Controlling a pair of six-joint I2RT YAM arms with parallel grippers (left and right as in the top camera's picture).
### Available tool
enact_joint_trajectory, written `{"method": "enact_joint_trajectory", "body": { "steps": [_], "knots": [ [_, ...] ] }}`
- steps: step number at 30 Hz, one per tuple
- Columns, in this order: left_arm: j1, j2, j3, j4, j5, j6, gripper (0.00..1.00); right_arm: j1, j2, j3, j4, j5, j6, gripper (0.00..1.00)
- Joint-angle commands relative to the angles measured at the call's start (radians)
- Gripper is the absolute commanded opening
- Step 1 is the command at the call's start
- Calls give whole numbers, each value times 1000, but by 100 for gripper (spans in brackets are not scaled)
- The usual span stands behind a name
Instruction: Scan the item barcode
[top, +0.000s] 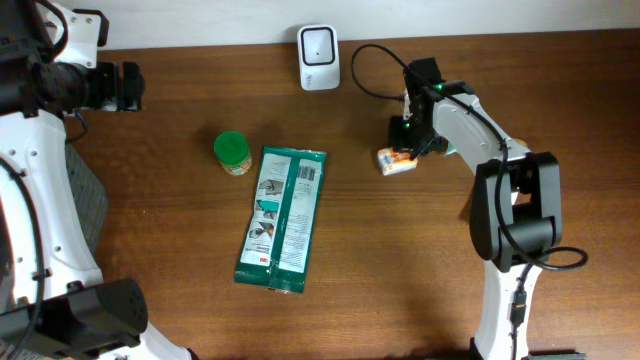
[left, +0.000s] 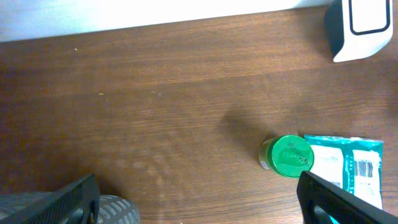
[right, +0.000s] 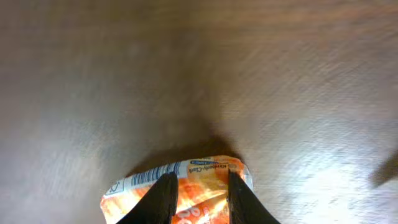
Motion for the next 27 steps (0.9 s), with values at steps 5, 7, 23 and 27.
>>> {"method": "enact_joint_trajectory", "body": {
  "steps": [5, 7, 23, 27],
  "knots": [
    [2, -10, 6, 2, 3, 15, 99, 46, 28, 3, -144, -188, -241, 24],
    [2, -10, 6, 2, 3, 15, 99, 80, 26, 4, -154, -188, -289, 24],
    [2, -10, 6, 2, 3, 15, 99, 70, -306, 85, -367, -242, -308, 32],
    [2, -10, 6, 2, 3, 15, 99, -24, -389, 85, -422, -241, -250, 33]
  ]
}}
